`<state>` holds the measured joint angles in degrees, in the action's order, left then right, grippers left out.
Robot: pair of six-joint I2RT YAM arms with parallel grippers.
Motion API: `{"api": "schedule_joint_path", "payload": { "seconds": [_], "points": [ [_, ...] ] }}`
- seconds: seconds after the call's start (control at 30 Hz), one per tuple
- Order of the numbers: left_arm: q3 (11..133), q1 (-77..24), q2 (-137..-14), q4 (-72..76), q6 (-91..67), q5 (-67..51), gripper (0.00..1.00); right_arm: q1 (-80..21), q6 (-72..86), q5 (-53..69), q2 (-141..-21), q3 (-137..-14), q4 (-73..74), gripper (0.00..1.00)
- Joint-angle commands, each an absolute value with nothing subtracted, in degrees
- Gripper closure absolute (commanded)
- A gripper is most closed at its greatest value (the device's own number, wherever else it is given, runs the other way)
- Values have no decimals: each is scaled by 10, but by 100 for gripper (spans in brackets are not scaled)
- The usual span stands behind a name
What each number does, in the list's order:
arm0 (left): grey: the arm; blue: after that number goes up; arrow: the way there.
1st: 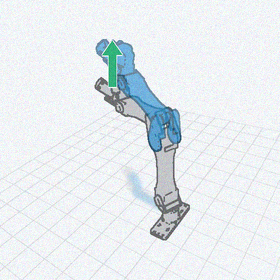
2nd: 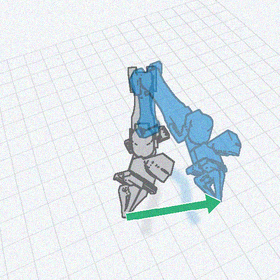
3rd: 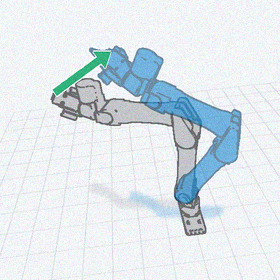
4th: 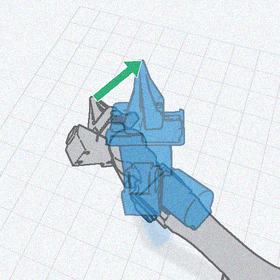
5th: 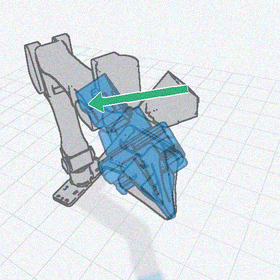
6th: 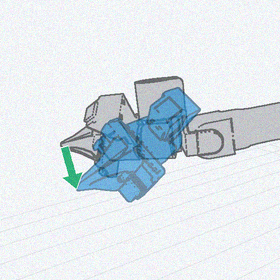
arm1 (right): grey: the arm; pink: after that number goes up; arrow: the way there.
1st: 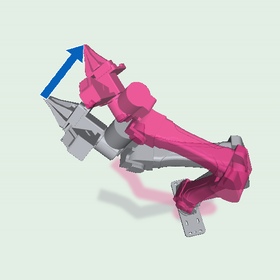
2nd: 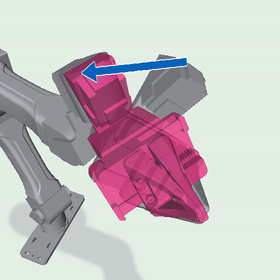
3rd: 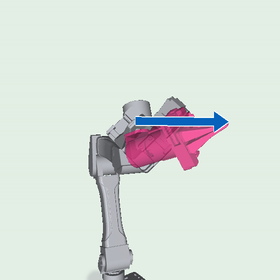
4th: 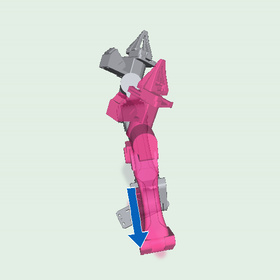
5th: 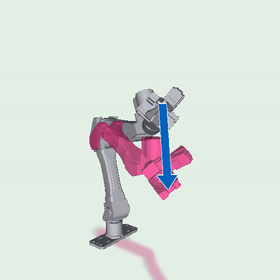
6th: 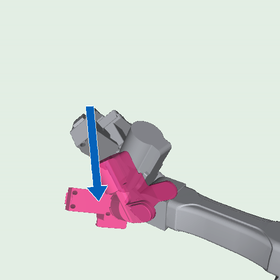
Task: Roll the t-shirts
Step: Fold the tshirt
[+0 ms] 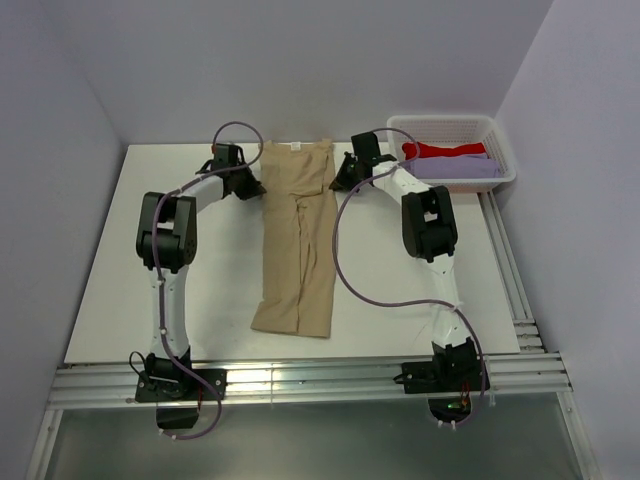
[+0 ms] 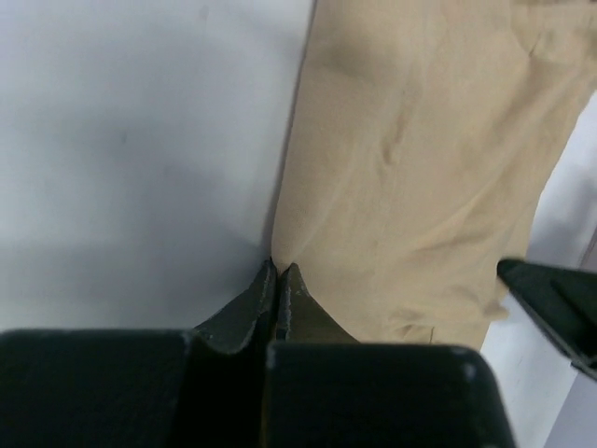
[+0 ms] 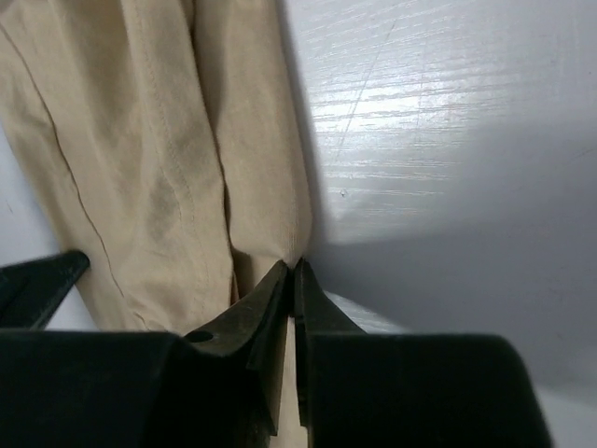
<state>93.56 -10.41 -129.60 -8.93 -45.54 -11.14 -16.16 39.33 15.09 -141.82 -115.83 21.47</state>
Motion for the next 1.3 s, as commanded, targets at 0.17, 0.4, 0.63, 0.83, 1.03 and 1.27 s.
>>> {"api": "schedule_joint_path", "payload": {
  "seconds": [0.17, 0.4, 0.63, 0.83, 1.03, 1.27],
  "points": [
    [1069, -80, -1366, -161, -396, -101, 94, -160, 369, 168, -1369, -1094, 202, 51],
    [903, -75, -1227, -112, -397, -111, 34, -161, 366, 175, -1176, -868, 106, 45],
    [682, -84, -1017, -93, -427, -93, 34, -213, 334, 152, -1000, -617, 74, 46],
    [550, -126, -885, -111, -428, -75, 36, -305, 318, 109, -866, -468, 84, 50],
    [559, -139, -843, -133, -404, -97, 37, -468, 348, 24, -790, -432, 109, 52],
    [542, -156, -848, -138, -424, -111, 39, -583, 395, -41, -795, -439, 154, 53]
  ]
}}
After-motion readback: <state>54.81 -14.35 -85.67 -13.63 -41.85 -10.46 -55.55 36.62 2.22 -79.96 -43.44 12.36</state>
